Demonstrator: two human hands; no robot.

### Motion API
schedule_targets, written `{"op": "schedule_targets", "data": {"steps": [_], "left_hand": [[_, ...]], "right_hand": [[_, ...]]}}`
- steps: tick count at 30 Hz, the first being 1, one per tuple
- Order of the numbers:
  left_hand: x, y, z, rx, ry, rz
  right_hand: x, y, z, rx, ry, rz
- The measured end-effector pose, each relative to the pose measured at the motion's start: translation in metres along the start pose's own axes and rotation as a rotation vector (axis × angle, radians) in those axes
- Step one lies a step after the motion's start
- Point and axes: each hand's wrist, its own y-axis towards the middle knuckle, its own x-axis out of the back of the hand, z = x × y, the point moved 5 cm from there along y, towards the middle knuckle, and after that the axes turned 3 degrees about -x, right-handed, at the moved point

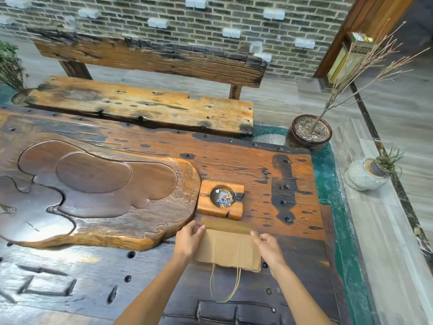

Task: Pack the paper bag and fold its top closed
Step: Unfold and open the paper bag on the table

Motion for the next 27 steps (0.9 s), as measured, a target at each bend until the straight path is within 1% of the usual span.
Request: {"op": "schedule_targets", "data": {"steps": [5, 11, 16, 24, 27], "left_hand": [[0.005, -0.019, 0.010, 0.029, -0.057, -0.041], [0.006, -0.038, 0.038, 0.164, -0.208, -0.043], [0.011, -0.046, 0.047, 0.232, -0.270, -0.027], [0.013, -0.059, 0.057, 0.275, -0.309, -0.016], [0.019, -0.070, 0.046, 0.228, -0.349, 0.002]], "right_hand": [[-0.003, -0.013, -0.014, 0.007, 0.003, -0.012], [-0.009, -0.027, -0.033, -0.060, 0.022, -0.036], [-0.012, -0.037, -0.040, -0.114, 0.037, -0.014], [-0.017, -0.042, -0.048, -0.124, 0.053, -0.006], [-0.017, -0.044, -0.049, -0.137, 0.062, 0.007]]}}
